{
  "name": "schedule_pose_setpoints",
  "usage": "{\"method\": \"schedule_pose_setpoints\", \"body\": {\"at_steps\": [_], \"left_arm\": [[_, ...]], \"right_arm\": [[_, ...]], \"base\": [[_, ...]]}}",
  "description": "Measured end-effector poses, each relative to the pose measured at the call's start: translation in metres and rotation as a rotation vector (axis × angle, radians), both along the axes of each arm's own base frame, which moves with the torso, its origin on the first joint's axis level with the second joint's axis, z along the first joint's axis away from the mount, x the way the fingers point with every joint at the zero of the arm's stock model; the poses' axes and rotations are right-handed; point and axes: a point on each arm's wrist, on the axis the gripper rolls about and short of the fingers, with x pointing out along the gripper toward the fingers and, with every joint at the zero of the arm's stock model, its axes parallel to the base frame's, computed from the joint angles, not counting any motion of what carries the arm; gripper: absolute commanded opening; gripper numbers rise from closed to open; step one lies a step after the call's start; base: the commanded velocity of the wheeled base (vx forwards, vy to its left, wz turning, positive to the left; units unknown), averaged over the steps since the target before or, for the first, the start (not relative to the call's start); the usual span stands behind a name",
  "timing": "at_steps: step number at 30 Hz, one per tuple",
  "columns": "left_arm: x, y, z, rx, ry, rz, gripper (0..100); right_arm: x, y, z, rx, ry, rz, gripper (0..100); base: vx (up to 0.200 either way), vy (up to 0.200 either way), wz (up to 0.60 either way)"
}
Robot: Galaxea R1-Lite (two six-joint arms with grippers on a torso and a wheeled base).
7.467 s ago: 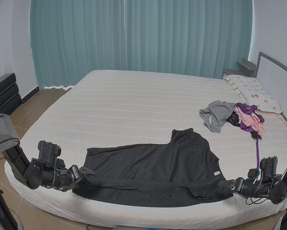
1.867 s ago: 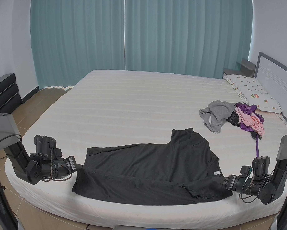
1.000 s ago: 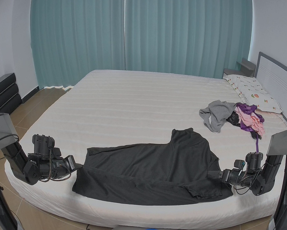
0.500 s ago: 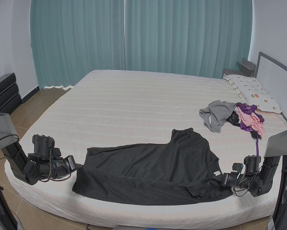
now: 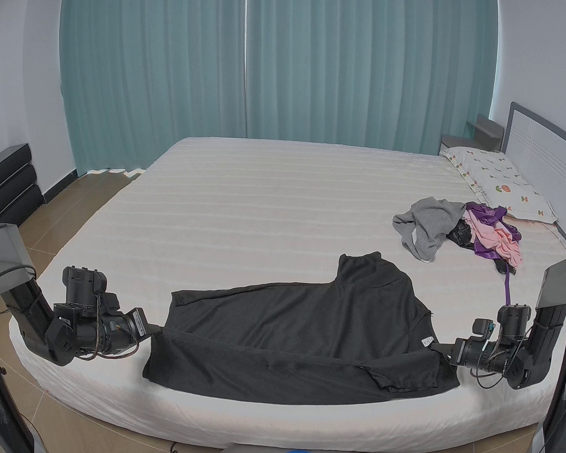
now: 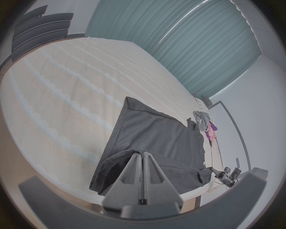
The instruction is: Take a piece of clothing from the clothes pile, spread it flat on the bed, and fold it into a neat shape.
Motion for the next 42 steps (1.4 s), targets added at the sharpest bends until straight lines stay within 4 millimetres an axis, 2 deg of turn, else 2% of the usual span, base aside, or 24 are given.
{"method": "schedule_pose_setpoints", "body": {"at_steps": [12, 20, 31, 42], "left_arm": [[-0.016, 0.014, 0.007, 0.007, 0.035, 0.043, 0], [-0.024, 0.017, 0.01, 0.004, 0.041, 0.057, 0], [-0.037, 0.02, 0.016, -0.017, 0.032, 0.051, 0], [-0.038, 0.021, 0.019, -0.032, 0.028, 0.07, 0]], "right_arm": [[-0.038, -0.013, 0.033, 0.046, -0.064, -0.006, 0], [-0.059, -0.01, 0.048, 0.063, -0.112, 0.017, 0], [-0.07, -0.011, 0.058, 0.084, -0.147, -0.013, 0], [-0.071, -0.014, 0.059, 0.097, -0.136, -0.044, 0]], "base": [[0.0, 0.0, 0.0], [0.0, 0.0, 0.0], [0.0, 0.0, 0.0], [0.0, 0.0, 0.0]]}}
